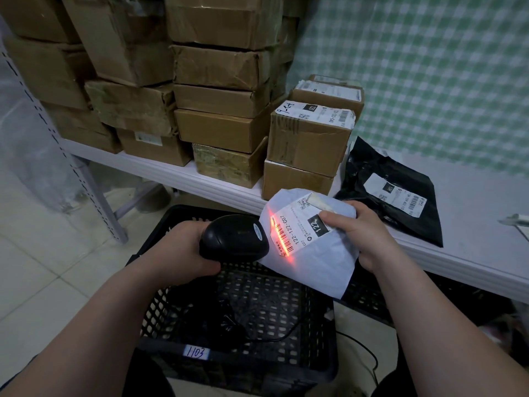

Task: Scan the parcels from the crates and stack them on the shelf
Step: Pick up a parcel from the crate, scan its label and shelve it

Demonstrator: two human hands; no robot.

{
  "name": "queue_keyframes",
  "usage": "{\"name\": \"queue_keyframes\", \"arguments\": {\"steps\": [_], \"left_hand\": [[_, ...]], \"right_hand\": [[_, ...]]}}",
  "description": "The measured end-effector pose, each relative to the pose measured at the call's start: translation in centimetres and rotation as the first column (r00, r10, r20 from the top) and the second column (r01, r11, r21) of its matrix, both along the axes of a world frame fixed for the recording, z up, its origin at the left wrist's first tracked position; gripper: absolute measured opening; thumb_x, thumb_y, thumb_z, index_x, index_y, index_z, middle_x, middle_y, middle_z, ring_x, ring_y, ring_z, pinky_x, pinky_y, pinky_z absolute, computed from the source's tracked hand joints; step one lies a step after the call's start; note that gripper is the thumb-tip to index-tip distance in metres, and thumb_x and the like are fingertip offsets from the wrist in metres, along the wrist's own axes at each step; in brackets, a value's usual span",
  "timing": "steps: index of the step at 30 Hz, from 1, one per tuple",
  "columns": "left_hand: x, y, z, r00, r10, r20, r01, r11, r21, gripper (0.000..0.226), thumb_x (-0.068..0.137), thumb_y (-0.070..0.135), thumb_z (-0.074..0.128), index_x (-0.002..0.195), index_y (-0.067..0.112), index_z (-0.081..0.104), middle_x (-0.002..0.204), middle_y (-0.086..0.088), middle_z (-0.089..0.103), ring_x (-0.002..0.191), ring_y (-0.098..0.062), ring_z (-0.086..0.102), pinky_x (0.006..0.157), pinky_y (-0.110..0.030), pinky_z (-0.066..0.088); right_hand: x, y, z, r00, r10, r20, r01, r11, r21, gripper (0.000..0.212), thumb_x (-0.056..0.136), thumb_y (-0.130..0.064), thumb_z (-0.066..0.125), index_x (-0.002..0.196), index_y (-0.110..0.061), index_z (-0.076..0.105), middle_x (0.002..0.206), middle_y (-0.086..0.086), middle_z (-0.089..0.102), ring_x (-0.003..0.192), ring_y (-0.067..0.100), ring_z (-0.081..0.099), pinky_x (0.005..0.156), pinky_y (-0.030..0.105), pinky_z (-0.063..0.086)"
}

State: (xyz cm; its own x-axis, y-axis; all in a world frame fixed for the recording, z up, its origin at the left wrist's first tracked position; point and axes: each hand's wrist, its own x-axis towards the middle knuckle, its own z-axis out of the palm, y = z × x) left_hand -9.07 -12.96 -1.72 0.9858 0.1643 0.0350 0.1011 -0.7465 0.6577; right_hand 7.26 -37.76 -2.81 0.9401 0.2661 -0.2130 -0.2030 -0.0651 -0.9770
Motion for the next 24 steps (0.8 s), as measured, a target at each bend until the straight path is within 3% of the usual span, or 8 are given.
{"name": "queue_keyframes", "arguments": {"steps": [5,7,9,13,18,22,24], "left_hand": [[0.3,-0.1,0.5,1.0,0.014,0.016,-0.013,1.0,-0.026,0.047,0.064,-0.007,0.075,0.062,0.038,0.062,0.068,0.007,0.066,0.075,0.006,0.061,0.06,-0.007,0.043],[0.2,-0.3,0.8,1.0,0.012,0.014,-0.011,0.999,-0.047,0.06,0.065,-0.008,0.074,0.065,0.051,0.064,0.07,0.021,0.066,0.071,0.008,0.061,0.06,-0.007,0.044],[0.3,-0.4,0.9,1.0,0.012,0.006,-0.012,0.998,-0.066,0.053,0.065,-0.01,0.073,0.063,0.042,0.064,0.068,0.027,0.064,0.067,0.006,0.061,0.059,-0.008,0.045],[0.4,-0.4,1.0,1.0,0.026,-0.001,-0.026,0.996,-0.081,0.043,0.065,-0.011,0.073,0.068,0.03,0.058,0.072,0.018,0.065,0.063,0.003,0.06,0.057,-0.01,0.045],[0.4,-0.6,1.0,0.999,0.036,0.0,-0.035,0.996,-0.086,0.04,0.064,-0.011,0.073,0.071,0.025,0.06,0.074,0.022,0.065,0.065,0.005,0.06,0.058,-0.009,0.045],[0.2,-0.8,1.1,1.0,0.03,-0.001,-0.03,0.995,-0.091,0.029,0.061,-0.004,0.075,0.079,0.017,0.065,0.07,0.001,0.066,0.065,0.002,0.061,0.056,-0.011,0.045],[0.2,-1.0,1.1,0.999,0.039,-0.004,-0.039,0.995,-0.089,0.03,0.064,-0.009,0.075,0.081,0.013,0.065,0.067,0.001,0.065,0.065,0.0,0.061,0.056,-0.012,0.044]], "right_hand": [[0.4,0.2,-0.2,1.0,-0.001,-0.002,0.001,1.0,0.003,0.041,0.071,-0.01,0.082,0.105,-0.013,0.058,0.103,0.014,0.07,0.084,0.03,0.07,0.075,0.043,0.058],[0.5,0.2,-0.3,1.0,-0.002,0.0,0.002,1.0,0.002,0.041,0.071,-0.01,0.082,0.105,-0.013,0.059,0.104,0.014,0.07,0.085,0.031,0.07,0.075,0.043,0.058],[0.6,0.1,-0.3,1.0,-0.003,-0.002,0.003,1.0,0.002,0.042,0.071,-0.01,0.082,0.106,-0.013,0.058,0.104,0.014,0.07,0.085,0.031,0.07,0.075,0.043,0.058],[0.7,-0.2,-0.3,1.0,-0.013,-0.006,0.013,1.0,0.01,0.041,0.072,-0.009,0.082,0.106,-0.012,0.058,0.105,0.015,0.069,0.087,0.032,0.07,0.077,0.044,0.058],[0.6,-0.6,-0.1,0.999,-0.019,-0.027,0.02,0.999,0.036,0.044,0.075,-0.009,0.079,0.113,-0.009,0.058,0.103,0.012,0.07,0.078,0.024,0.069,0.063,0.034,0.055],[0.5,-1.2,0.2,0.996,-0.008,-0.083,0.014,0.997,0.074,0.044,0.076,-0.012,0.078,0.115,-0.008,0.058,0.1,0.011,0.072,0.076,0.024,0.071,0.061,0.033,0.055],[0.5,-1.9,0.4,0.994,0.003,-0.108,0.007,0.996,0.085,0.044,0.076,-0.013,0.078,0.116,-0.007,0.058,0.101,0.013,0.073,0.078,0.026,0.071,0.063,0.034,0.056]]}}
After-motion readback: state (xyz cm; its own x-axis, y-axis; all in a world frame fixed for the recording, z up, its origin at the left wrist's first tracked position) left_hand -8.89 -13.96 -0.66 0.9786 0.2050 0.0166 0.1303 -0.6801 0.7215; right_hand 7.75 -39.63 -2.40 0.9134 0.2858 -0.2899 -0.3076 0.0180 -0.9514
